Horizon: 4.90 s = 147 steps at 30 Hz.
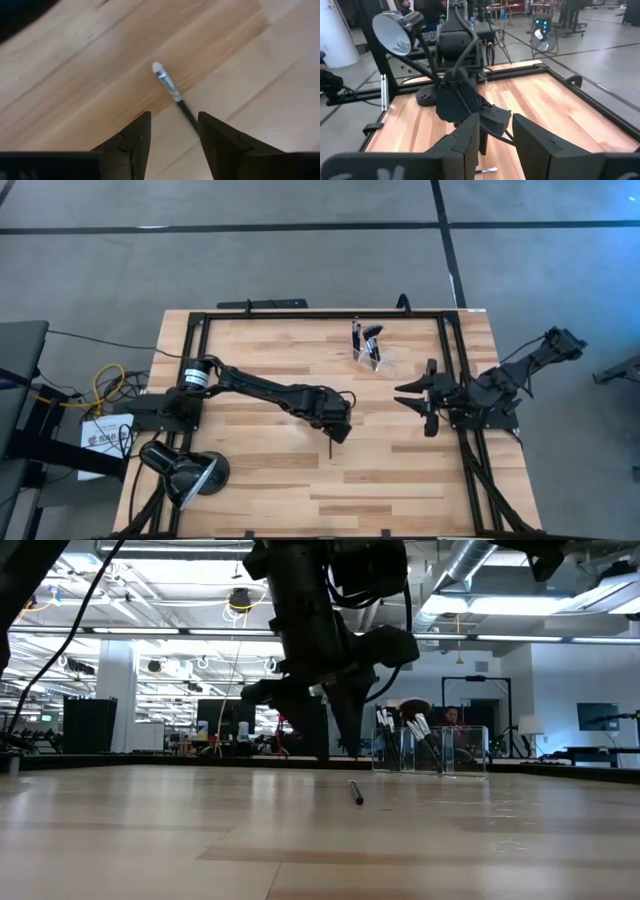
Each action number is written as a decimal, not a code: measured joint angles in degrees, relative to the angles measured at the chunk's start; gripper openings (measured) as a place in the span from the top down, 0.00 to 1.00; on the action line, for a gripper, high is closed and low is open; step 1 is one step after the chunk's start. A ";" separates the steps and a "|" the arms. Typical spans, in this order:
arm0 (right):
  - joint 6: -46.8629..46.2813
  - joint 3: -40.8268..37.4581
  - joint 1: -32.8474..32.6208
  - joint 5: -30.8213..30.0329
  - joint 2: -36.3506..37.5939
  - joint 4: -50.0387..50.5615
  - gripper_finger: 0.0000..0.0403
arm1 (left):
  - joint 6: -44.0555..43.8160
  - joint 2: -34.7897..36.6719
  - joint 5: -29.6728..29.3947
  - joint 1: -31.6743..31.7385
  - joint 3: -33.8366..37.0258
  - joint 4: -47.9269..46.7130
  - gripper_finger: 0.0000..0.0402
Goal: Put items in baskets/containers
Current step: Put the black eyeshadow brush into the transparent organizer
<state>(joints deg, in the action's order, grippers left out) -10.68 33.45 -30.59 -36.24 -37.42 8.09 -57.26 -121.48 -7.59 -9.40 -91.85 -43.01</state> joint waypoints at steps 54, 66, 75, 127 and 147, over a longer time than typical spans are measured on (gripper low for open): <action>-4.96 0.00 -7.83 -0.67 -9.47 3.91 0.73 | 12.49 8.16 -9.31 -0.23 7.63 4.41 0.97; 1.75 -3.24 -3.73 -3.63 -14.42 -8.76 0.73 | 31.06 24.43 -15.98 -1.42 25.94 42.42 0.97; 5.57 -12.46 7.47 16.81 -19.91 -39.17 0.65 | 43.78 30.43 -7.90 -1.13 44.48 84.42 0.97; 1.20 -4.24 29.95 41.45 -47.25 -71.82 0.85 | 50.41 27.29 10.70 6.35 49.17 104.58 0.97; 1.92 -3.82 29.49 40.58 -47.23 -71.50 0.99 | 48.33 27.40 10.70 6.52 49.17 104.48 0.86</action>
<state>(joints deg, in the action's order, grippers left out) -8.75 29.63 -1.10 4.34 -84.64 -63.41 -8.93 -94.08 3.11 -2.87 -42.68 61.47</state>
